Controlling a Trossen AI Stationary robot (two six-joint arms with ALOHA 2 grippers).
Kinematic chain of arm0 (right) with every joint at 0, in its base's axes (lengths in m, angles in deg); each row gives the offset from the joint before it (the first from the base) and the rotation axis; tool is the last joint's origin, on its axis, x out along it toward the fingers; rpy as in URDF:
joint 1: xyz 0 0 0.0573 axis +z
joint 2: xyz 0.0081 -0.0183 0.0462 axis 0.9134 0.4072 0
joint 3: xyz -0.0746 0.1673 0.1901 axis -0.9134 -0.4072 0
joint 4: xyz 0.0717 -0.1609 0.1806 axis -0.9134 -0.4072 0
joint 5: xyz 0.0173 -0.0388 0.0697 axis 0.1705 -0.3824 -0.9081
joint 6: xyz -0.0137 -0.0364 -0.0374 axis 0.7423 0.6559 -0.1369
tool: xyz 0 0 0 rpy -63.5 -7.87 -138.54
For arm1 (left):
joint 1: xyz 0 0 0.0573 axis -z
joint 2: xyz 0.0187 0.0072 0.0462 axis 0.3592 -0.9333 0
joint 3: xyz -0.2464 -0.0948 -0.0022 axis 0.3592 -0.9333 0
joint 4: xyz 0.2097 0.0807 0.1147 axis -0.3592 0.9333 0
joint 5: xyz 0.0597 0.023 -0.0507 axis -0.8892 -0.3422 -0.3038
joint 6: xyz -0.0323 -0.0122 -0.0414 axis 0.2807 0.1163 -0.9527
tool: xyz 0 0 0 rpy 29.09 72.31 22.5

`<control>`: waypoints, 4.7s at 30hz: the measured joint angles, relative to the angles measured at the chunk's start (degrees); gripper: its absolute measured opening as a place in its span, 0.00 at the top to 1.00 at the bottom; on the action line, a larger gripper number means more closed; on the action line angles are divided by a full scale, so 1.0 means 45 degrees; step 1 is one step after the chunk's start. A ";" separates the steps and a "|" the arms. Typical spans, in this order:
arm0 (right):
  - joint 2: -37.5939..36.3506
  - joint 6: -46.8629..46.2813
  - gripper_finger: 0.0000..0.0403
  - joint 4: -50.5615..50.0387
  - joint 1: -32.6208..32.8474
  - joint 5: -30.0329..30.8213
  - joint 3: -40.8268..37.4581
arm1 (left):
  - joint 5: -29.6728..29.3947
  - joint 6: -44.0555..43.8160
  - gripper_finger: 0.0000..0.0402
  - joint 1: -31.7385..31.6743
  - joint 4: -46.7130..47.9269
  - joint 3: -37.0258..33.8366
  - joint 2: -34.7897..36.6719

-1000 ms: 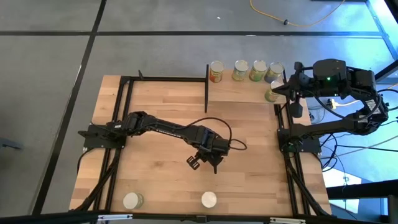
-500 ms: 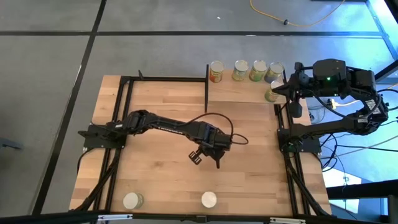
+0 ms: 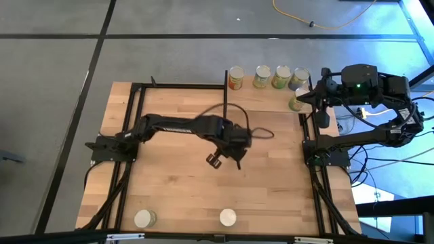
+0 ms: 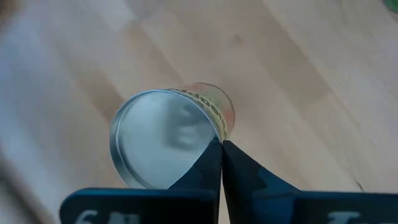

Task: Pick and place cans onto a shelf
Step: Put the canned pineapple on the shelf

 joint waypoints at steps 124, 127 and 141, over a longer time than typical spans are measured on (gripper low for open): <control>0.0452 -0.0239 0.99 0.0642 -0.0002 -0.0001 -0.0005 | -0.2286 0.1290 1.00 -0.4153 -0.2200 -0.0118 0.1497; 0.0452 -0.0239 0.99 0.0642 -0.0005 -0.0006 -0.0005 | -0.2337 0.0936 1.00 -0.4203 -0.2222 -0.0118 0.1497; 0.0452 -0.0191 0.99 0.0642 -0.0005 -0.0016 -0.0005 | -0.1302 0.1672 1.00 -0.3623 -0.2138 -0.0118 0.1497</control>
